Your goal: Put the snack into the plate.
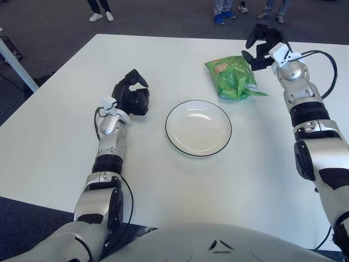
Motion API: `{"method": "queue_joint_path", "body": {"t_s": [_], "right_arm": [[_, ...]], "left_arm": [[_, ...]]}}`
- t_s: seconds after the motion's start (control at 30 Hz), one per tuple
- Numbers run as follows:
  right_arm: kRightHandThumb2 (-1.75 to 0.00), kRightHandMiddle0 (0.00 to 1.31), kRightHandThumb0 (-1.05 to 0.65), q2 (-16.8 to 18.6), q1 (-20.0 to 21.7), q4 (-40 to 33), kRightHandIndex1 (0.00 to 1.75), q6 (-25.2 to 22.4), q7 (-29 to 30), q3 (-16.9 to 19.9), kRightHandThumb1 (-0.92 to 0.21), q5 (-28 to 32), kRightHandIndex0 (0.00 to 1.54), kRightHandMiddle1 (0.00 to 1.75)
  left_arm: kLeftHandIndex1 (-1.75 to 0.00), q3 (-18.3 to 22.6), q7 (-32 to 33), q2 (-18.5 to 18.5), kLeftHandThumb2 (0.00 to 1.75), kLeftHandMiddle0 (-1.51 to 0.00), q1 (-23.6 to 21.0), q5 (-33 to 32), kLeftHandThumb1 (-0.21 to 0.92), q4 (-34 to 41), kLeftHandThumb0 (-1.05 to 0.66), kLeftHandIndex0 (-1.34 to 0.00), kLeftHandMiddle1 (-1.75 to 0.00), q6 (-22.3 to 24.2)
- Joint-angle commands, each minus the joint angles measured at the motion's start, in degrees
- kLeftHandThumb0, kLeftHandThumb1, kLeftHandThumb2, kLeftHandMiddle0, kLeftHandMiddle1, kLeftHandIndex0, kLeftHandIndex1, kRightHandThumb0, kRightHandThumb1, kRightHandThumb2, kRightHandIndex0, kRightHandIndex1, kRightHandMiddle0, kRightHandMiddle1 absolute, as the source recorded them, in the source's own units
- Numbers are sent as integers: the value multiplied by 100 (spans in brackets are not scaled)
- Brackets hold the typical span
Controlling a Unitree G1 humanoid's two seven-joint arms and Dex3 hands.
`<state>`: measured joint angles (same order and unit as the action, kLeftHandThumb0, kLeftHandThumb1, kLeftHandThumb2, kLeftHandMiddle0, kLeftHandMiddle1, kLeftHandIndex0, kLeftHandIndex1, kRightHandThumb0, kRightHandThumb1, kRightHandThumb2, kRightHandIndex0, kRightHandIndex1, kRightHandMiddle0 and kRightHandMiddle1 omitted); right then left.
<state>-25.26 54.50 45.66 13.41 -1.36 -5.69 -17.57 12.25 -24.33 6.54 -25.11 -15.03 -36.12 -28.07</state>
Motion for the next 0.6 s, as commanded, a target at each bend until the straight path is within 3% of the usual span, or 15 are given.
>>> {"method": "queue_joint_path", "body": {"t_s": [0.0,0.23,0.33,0.43,0.47,0.57], "right_arm": [[-102,43,-41,109,149,-189,174,4,188,-174,-55,-250,89,175],[-95,39,-40,200,255,-50,163,4,335,-370,-61,-488,68,175],[-69,27,-37,301,395,162,140,-37,355,-499,-80,-606,52,175],[-58,21,-36,297,461,213,128,-80,300,-613,-88,-718,45,175],[-72,14,-49,291,484,231,124,-92,281,-655,-90,-765,39,162],[-91,4,-67,283,587,335,114,-116,172,-860,-91,-956,26,139]], "left_arm": [[-175,-7,-31,-246,140,-136,549,-48,25,-411,-50,-67,-175,-88],[-175,-4,-46,-261,139,-137,556,-71,26,-408,-50,-66,-175,-110],[-175,1,-63,-267,139,-137,551,-80,26,-418,-50,-66,-175,-148],[-175,-4,-67,-273,139,-137,556,-69,26,-410,-50,-66,-175,-163],[-175,-5,-69,-274,139,-137,558,-67,26,-408,-50,-66,-175,-166],[-175,-8,-71,-275,139,-137,562,-67,25,-403,-50,-66,-175,-165]]}}
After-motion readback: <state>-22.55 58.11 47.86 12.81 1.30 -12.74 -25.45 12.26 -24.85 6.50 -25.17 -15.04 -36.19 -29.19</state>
